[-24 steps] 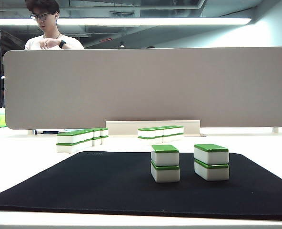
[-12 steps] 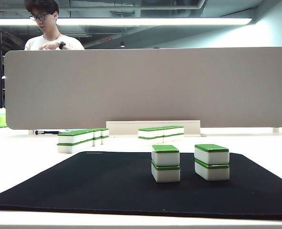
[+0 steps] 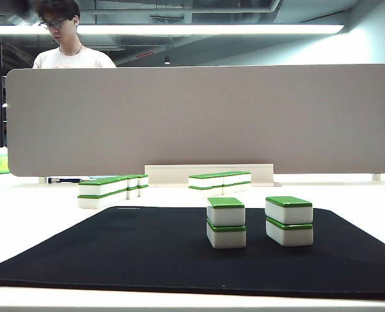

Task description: Take a mahjong tile from the mahjong wall and then place it on the table close to you.

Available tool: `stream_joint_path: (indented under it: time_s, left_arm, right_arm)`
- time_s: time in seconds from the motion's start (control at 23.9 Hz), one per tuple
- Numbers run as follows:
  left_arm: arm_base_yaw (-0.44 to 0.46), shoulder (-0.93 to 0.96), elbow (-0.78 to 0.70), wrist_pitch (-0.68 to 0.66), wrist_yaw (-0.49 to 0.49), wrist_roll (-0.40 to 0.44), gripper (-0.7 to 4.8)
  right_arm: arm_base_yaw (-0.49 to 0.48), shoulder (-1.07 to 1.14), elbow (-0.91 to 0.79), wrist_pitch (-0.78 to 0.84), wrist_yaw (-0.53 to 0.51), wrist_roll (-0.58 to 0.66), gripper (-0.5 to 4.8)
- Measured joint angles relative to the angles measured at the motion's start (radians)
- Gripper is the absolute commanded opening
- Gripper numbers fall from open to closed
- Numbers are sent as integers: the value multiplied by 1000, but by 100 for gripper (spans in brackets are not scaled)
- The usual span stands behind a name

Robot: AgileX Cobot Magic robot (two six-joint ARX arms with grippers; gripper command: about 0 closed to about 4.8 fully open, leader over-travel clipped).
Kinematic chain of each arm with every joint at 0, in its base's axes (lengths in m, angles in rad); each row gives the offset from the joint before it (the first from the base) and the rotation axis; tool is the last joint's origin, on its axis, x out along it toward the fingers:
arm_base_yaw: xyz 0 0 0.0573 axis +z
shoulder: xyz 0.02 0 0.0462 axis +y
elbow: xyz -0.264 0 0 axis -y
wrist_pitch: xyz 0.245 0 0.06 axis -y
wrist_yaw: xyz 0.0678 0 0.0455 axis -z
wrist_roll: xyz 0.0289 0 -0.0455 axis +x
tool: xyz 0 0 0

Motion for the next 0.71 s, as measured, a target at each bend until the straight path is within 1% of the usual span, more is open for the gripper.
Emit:
stream_joint_path:
  time_s: [0.13, 0.29, 0.38, 0.46, 0.63, 0.71]
  left_arm:
    - [24, -55, -93, 2, 0, -21, 18]
    - [66, -155, -236, 51, 1, -49, 18]
    - [91, -205, -309, 77, 1, -80, 18]
    - [134, -314, -459, 137, 1, -136, 18]
    - [171, -440, -597, 184, 0, -180, 18]
    - [217, -538, -689, 208, 1, -217, 19]
  right_arm:
    - [0, 0, 0, 0, 0, 0, -1]
    - [0, 0, 0, 0, 0, 0, -1]
    - [0, 0, 0, 0, 0, 0, -1]
    - [0, 0, 0, 0, 0, 0, -1]
    - [0, 0, 0, 0, 0, 0, -1]
    - [0, 0, 0, 0, 0, 0, -1]
